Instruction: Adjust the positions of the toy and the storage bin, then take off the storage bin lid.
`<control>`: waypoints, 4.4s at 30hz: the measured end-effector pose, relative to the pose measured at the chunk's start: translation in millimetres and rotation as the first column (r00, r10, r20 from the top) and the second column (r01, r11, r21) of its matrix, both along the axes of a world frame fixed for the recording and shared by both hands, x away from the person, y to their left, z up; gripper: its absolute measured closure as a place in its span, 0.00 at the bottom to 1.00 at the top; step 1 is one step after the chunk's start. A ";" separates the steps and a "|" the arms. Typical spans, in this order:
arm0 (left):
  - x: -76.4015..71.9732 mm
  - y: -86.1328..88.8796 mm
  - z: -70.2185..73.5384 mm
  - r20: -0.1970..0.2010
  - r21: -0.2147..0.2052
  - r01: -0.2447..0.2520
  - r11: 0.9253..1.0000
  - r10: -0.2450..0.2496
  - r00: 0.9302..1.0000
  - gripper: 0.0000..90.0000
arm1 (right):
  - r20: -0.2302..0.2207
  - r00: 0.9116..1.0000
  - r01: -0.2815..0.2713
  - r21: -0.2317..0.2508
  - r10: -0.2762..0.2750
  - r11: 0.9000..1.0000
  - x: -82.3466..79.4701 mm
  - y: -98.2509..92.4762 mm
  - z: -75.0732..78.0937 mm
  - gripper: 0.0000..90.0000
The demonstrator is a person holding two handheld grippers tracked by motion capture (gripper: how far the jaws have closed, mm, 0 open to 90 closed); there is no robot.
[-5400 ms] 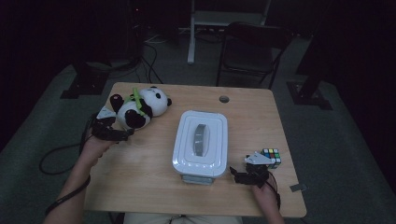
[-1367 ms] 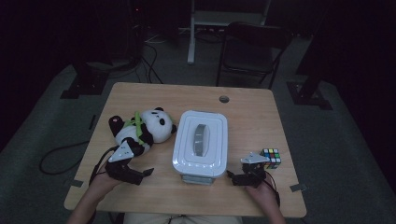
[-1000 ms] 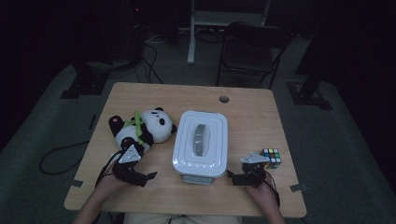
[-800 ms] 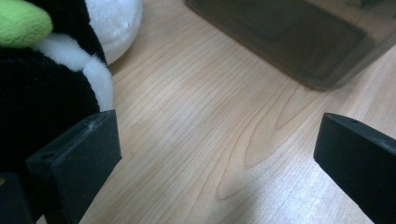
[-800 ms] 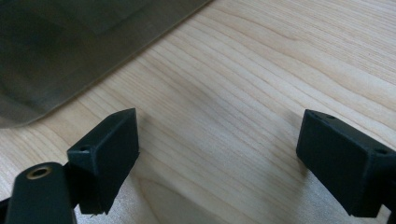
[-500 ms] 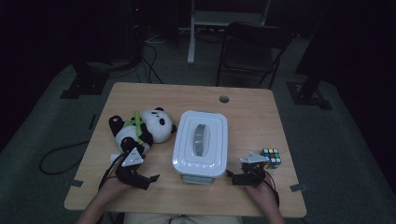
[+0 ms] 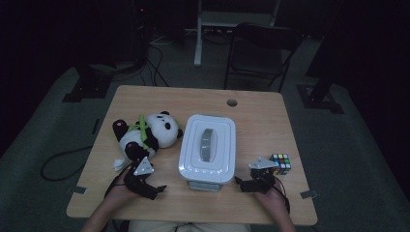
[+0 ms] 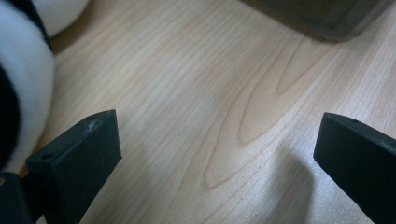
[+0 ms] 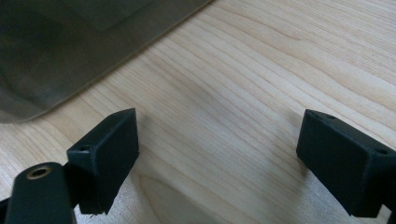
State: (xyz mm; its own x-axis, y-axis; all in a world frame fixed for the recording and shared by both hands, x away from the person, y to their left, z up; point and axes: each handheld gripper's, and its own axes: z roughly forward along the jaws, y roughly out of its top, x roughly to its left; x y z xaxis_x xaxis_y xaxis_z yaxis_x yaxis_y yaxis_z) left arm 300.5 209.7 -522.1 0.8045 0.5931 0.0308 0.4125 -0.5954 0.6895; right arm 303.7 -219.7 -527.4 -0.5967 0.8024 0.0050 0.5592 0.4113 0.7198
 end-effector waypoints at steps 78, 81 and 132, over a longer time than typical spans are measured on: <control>-1.5 2.8 -2.3 -0.021 0.001 -0.053 0.999 0.053 0.998 0.02 | 0.049 0.999 -0.015 0.135 0.009 0.991 -20.4 -19.3 82.5 0.14; -1.5 2.8 -2.3 -0.021 0.002 -0.052 0.999 0.053 0.998 0.02 | 0.073 0.997 -0.008 0.140 -0.002 0.990 -20.5 -18.4 89.8 0.14; -1.5 3.0 -2.3 -0.023 0.000 -0.051 0.999 0.051 0.998 0.02 | 0.149 0.951 -0.299 0.229 0.270 0.926 7.4 93.6 124.8 0.26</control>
